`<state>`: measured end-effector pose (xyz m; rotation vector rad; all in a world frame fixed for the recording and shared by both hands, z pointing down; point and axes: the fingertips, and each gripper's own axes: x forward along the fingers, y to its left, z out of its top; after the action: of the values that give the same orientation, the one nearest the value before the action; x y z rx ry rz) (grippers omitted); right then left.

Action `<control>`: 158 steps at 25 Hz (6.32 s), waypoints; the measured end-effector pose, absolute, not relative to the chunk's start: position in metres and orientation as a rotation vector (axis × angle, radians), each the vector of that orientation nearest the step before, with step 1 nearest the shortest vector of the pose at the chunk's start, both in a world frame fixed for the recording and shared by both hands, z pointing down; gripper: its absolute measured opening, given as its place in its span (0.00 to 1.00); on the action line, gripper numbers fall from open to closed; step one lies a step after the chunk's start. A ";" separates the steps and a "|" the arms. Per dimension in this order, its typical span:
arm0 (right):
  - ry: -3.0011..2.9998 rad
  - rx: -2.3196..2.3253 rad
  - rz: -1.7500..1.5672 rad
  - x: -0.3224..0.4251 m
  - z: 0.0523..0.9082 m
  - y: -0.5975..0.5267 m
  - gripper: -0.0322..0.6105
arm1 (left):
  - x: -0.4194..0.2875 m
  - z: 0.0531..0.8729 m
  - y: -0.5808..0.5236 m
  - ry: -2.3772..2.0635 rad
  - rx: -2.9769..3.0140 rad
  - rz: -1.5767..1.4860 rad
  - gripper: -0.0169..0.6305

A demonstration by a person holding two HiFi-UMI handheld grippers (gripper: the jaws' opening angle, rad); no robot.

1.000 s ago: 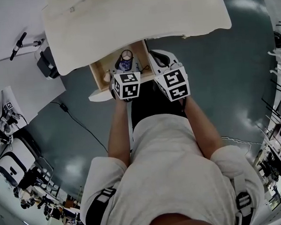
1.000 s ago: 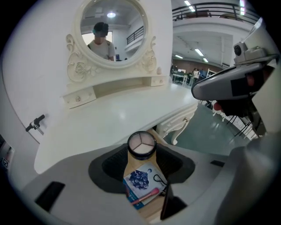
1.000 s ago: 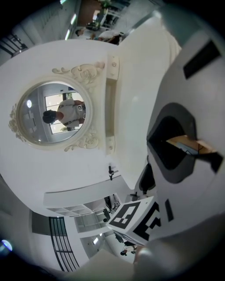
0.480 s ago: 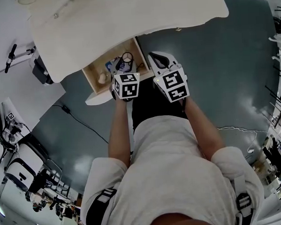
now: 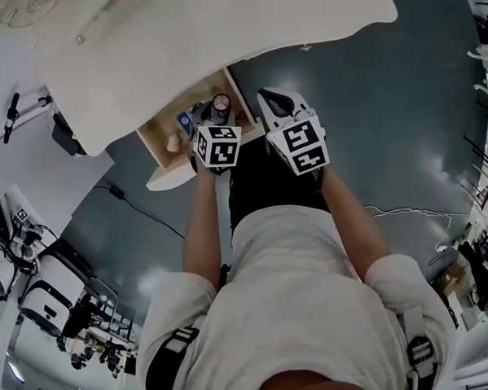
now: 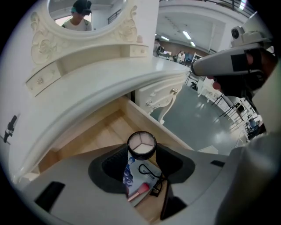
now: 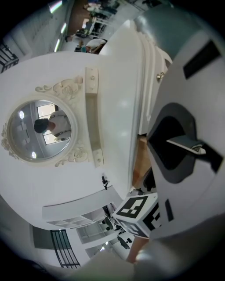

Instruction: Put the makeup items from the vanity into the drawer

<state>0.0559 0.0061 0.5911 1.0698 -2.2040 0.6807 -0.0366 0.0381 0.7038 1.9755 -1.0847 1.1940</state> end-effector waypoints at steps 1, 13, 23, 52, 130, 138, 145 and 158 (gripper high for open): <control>-2.195 1.074 0.679 0.059 0.592 0.005 0.07 | -0.035 0.707 0.039 -1.062 1.973 1.217 0.35; -2.142 1.151 0.711 0.089 0.596 0.001 0.07 | -0.024 0.739 0.041 -0.835 1.997 1.355 0.35; -2.141 1.136 0.711 0.083 0.597 0.007 0.07 | -0.019 0.748 0.044 -0.750 1.979 1.345 0.35; -2.240 1.214 0.634 0.127 0.543 0.016 0.07 | 0.002 0.627 0.013 -1.312 2.189 1.237 0.07; -2.453 1.118 0.236 0.188 0.445 -0.351 0.07 | 0.104 0.466 -0.229 -1.820 1.857 0.418 0.04; -2.406 1.200 0.248 0.202 0.460 -0.389 0.10 | 0.112 0.474 -0.234 -1.797 1.852 0.492 0.04; -2.374 1.164 0.261 0.198 0.477 -0.407 0.30 | 0.111 0.477 -0.235 -1.799 1.842 0.512 0.04; -2.283 1.151 0.144 0.185 0.490 -0.416 0.25 | 0.090 0.473 -0.230 -1.853 1.787 0.475 0.04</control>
<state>0.1846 -0.4158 0.4902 1.1506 -2.2829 0.1437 0.0900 -0.2303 0.4730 1.7874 -1.8530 0.4752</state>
